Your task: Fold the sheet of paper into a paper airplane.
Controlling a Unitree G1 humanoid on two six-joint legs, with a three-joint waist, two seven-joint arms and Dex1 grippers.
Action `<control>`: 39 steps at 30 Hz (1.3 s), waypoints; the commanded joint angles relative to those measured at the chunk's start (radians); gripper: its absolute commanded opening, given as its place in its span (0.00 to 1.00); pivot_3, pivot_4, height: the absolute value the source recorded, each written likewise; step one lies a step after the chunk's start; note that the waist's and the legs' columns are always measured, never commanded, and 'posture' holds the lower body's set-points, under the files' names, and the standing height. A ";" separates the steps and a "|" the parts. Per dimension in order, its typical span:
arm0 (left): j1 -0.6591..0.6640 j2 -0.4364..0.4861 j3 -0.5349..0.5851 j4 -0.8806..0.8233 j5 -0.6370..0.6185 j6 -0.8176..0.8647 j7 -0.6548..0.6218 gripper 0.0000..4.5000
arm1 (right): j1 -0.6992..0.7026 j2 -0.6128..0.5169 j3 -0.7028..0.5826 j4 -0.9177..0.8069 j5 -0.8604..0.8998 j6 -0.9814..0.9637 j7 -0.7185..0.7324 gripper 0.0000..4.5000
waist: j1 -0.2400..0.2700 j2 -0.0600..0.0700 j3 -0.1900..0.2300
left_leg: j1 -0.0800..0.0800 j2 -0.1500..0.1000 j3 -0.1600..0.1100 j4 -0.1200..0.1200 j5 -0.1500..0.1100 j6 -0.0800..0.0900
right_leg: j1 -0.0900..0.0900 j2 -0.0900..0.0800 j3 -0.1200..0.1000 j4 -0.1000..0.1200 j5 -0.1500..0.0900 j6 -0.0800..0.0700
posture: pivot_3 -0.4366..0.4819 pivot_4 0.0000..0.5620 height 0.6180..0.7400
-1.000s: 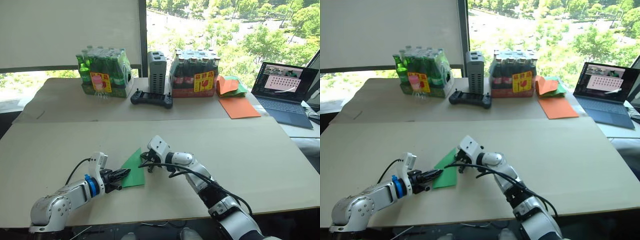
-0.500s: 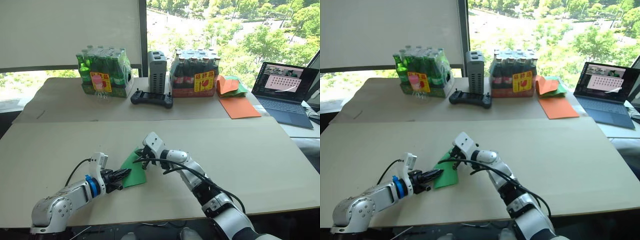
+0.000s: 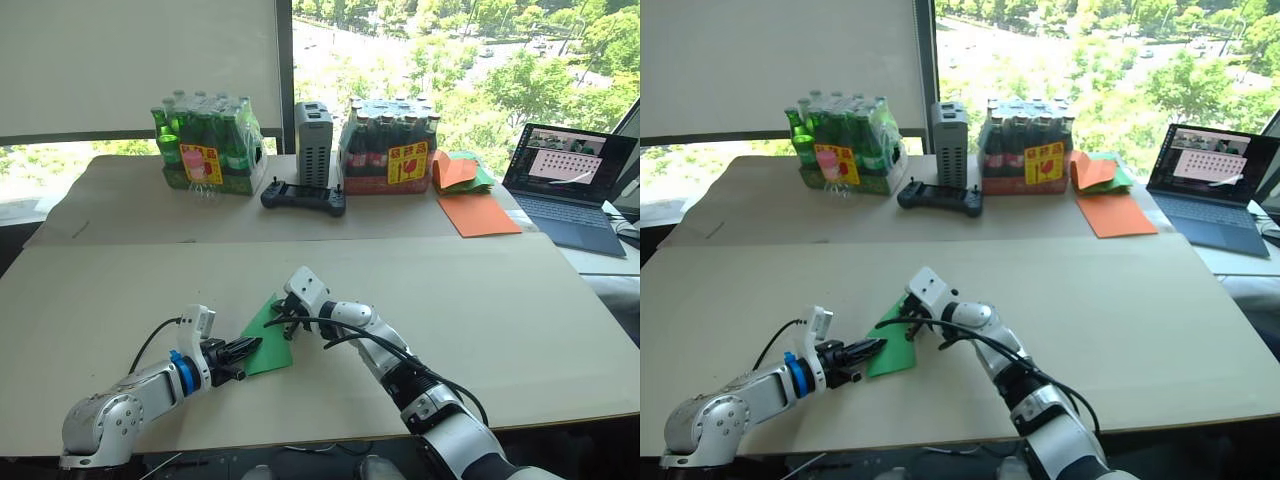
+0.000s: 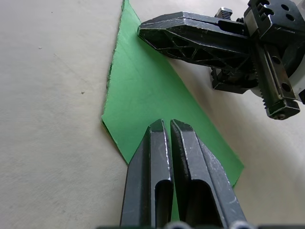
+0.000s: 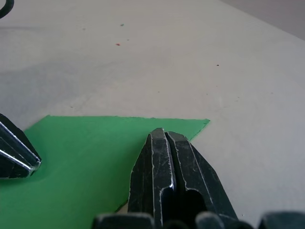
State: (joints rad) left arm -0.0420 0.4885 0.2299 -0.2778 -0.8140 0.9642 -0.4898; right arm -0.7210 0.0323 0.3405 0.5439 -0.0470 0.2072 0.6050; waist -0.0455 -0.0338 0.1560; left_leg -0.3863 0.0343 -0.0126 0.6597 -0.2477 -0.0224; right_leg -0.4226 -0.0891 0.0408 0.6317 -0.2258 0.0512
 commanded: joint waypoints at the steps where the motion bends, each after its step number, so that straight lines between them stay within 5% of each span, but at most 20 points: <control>1: 0.012 0.002 0.001 -0.018 -0.005 0.010 0.004 0.05 | -0.037 0.023 -0.009 0.019 -0.006 -0.030 -0.020 0.00 | 0.000 0.000 0.000 | 0.000 0.000 0.000 0.000 0.000 0.000 | 0.000 0.000 0.000 0.000 0.000 0.000 | 0.48 0.27 0.89; 16: 0.019 0.004 0.002 -0.028 -0.014 0.012 0.009 0.05 | -0.124 0.058 -0.057 0.160 -0.009 -0.081 -0.111 0.00 | -0.002 0.000 0.000 | 0.000 0.000 0.000 0.000 0.000 0.000 | 0.000 0.000 0.000 0.000 0.000 0.000 | 0.48 0.27 0.89; 39: 0.016 0.010 0.005 -0.028 -0.015 0.017 0.007 0.05 | -0.024 0.024 -0.002 0.044 -0.044 0.003 -0.036 0.00 | -0.002 0.000 0.000 | -0.001 0.000 0.000 0.000 0.000 0.000 | -0.001 0.000 0.000 0.000 0.000 0.000 | 0.48 0.27 0.89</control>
State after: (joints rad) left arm -0.0324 0.4900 0.2345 -0.2895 -0.8257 0.9697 -0.4828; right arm -0.7617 0.0606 0.3398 0.6068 -0.0912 0.1875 0.5655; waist -0.0470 -0.0334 0.1562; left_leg -0.3871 0.0344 -0.0128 0.6596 -0.2477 -0.0224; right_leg -0.4232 -0.0892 0.0407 0.6314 -0.2258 0.0512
